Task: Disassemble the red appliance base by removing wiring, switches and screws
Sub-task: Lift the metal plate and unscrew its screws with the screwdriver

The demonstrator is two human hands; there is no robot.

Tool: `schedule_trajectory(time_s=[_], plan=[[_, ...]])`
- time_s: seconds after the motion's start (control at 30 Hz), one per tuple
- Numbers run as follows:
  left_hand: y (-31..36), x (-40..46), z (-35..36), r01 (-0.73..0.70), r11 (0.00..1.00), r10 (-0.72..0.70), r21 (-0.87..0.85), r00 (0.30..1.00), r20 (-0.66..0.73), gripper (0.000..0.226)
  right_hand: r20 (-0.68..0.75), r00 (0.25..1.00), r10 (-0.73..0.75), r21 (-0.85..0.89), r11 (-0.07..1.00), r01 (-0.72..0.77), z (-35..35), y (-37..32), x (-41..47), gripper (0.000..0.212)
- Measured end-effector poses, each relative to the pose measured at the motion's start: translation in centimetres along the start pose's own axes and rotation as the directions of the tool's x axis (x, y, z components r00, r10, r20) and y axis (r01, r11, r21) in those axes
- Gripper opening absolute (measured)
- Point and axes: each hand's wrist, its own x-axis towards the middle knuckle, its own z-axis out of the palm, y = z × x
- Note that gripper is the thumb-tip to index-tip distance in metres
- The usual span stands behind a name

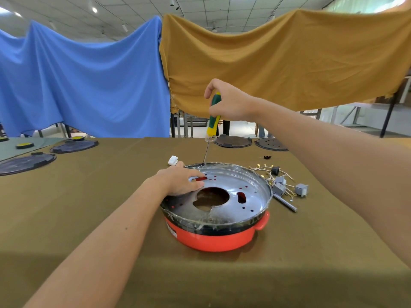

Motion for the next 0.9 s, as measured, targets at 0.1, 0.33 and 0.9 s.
schedule_trajectory(time_s=[0.1, 0.33, 0.9], plan=[[0.0, 0.0, 0.0, 0.005, 1.000, -0.005, 0.004, 1.000, -0.004, 0.048, -0.047, 0.998, 0.047, 0.063, 0.997, -0.044, -0.8, 0.9, -0.9, 0.033], [0.1, -0.8, -0.6, -0.041, 0.983, 0.016, -0.177, 0.990, -0.141, 0.032, -0.291, 0.888, 0.357, 0.401, 0.888, -0.225, -0.5, 6.9, -5.7, 0.024], [3.3, -3.5, -1.3, -0.326, 0.749, 0.007, -0.577, 0.874, -0.486, 0.004, -0.280, 0.658, 0.699, 0.935, 0.353, 0.024, 6.4, 13.5, -12.9, 0.018]])
